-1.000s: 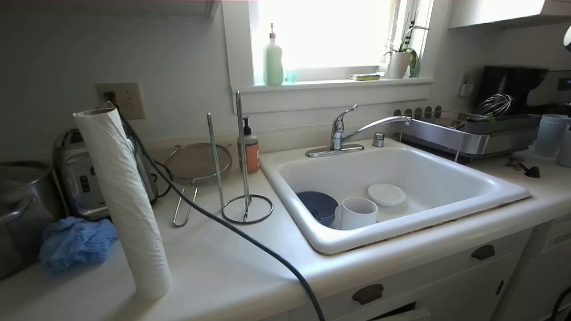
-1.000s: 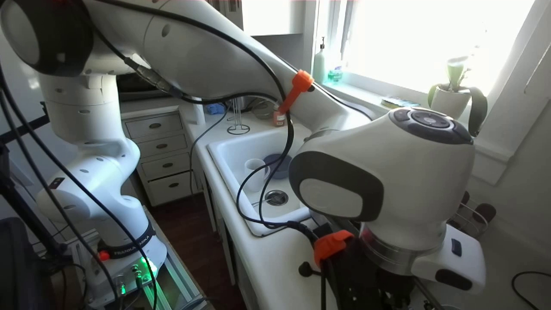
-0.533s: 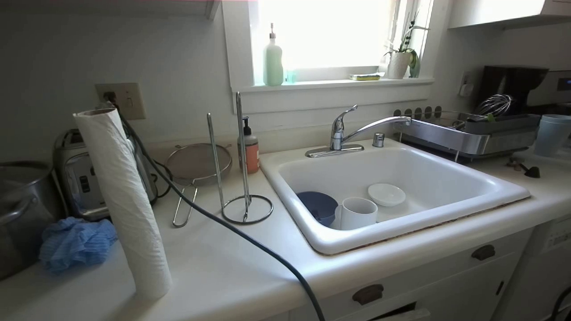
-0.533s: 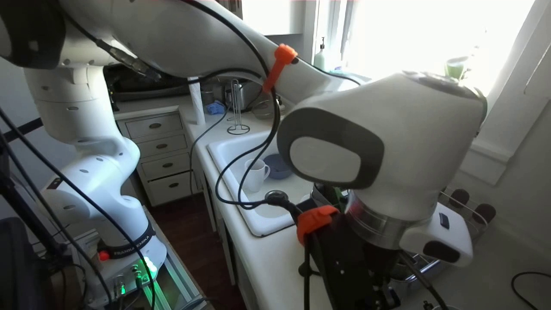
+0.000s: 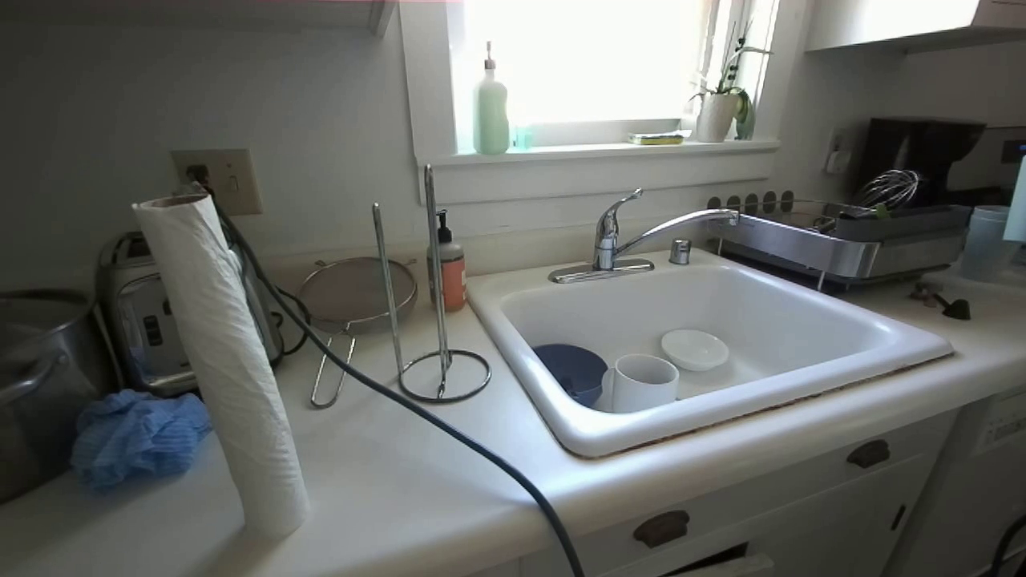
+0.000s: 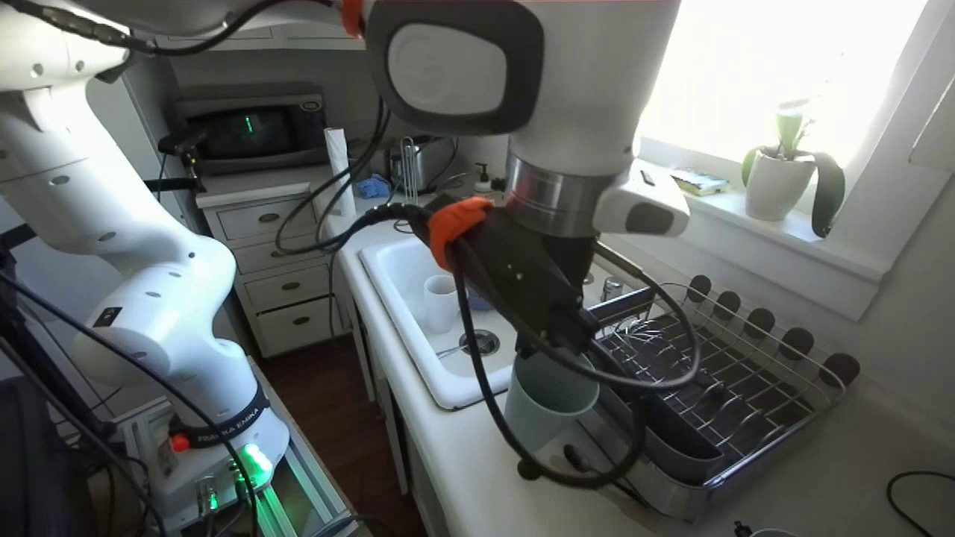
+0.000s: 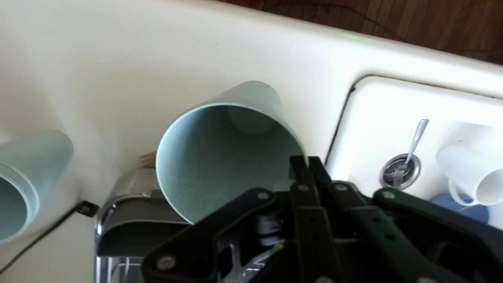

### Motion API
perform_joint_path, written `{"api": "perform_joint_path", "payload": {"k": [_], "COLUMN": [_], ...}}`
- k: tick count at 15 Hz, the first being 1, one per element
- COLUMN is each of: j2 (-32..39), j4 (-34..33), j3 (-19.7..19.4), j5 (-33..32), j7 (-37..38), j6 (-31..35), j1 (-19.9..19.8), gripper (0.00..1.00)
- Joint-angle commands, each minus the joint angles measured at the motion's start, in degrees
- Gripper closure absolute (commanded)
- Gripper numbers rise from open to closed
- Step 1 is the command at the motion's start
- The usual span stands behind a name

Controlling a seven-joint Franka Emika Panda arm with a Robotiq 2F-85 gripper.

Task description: Put the blue cup in the sink

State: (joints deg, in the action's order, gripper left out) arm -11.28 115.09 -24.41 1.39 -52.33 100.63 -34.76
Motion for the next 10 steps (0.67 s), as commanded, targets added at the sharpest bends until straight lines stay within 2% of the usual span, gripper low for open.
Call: {"api": "perform_joint_path", "payload": {"k": [1,6,10], "j2": [-12.2,-26.2,-34.7], "j4": [9.4,21.6,29.0], "j3": [0.8,4.8,8.1], "j5": [-3.2,-6.1,-6.7], "j7": [-2.6,-2.5,-2.8], "j6": [0.5,2.2,3.3], "j1": [5.8,13.9,20.3], "gripper": [0.99,0.99,0.99]}}
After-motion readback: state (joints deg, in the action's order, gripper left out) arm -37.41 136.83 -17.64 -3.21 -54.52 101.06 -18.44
